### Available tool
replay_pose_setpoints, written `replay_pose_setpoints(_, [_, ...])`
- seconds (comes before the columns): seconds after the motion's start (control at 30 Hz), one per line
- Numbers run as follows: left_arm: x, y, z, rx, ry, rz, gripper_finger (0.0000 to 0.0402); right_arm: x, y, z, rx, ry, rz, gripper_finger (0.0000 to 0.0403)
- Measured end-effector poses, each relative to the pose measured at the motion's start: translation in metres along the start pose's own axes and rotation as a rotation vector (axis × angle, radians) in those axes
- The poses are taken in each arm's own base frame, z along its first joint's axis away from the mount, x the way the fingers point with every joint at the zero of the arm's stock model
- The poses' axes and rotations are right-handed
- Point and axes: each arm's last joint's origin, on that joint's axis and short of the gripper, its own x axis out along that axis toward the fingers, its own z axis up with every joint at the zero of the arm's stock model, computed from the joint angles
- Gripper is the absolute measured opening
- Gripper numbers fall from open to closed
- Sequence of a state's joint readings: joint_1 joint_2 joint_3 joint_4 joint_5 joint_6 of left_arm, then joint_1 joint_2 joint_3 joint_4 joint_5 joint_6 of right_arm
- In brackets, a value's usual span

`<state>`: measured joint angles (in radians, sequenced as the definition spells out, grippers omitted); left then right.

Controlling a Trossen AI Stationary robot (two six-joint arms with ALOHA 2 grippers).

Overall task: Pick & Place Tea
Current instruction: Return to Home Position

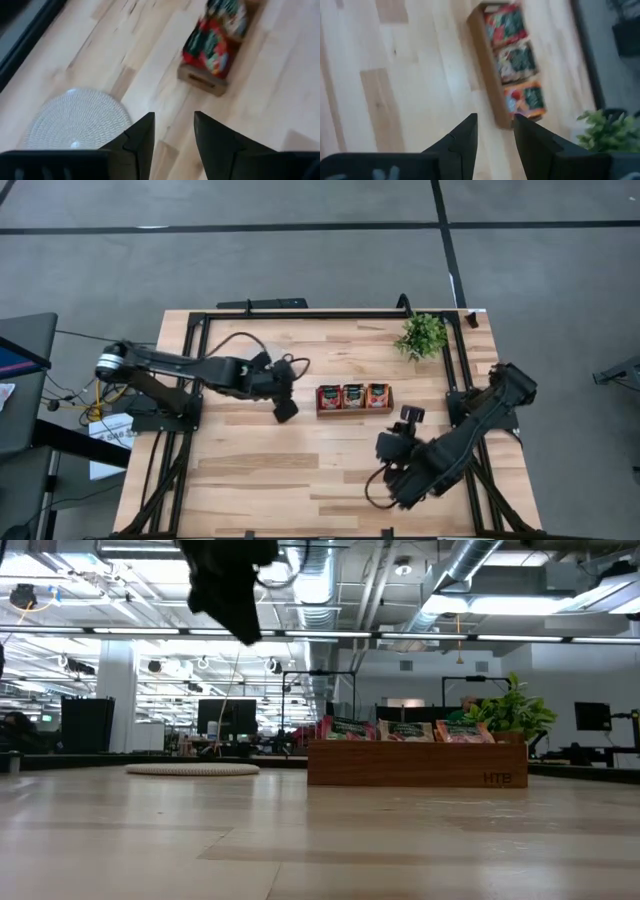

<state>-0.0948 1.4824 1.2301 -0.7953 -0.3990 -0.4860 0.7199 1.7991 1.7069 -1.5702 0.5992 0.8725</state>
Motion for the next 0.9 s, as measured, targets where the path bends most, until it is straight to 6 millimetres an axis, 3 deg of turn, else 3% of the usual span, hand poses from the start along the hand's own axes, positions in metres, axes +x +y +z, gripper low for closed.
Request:
replay_pose_setpoints(0.13, [-0.034,0.004,-0.005,-0.017,-0.055,-0.061,0.0129,-0.012,-0.034,-0.001,0.01,-0.086,-0.016,0.0119])
replay_pose_setpoints(0.27, [-0.07,0.015,-0.01,-0.044,-0.126,-0.119,0.0129,-0.012,-0.074,-0.013,0.091,-0.113,-0.008,0.0119])
replay_pose_setpoints(0.5, [-0.119,0.038,-0.028,-0.097,-0.261,-0.115,0.0129,0.004,-0.118,-0.058,0.313,-0.269,0.144,0.0119])
replay_pose_setpoints(0.63, [-0.128,0.054,-0.052,-0.183,-0.324,-0.094,0.0129,0.014,-0.129,-0.085,0.426,-0.391,0.271,0.0119])
replay_pose_setpoints(0.9, [-0.121,0.082,-0.109,-0.378,-0.377,-0.194,0.0129,0.031,-0.149,-0.13,0.638,-0.55,0.378,0.0119])
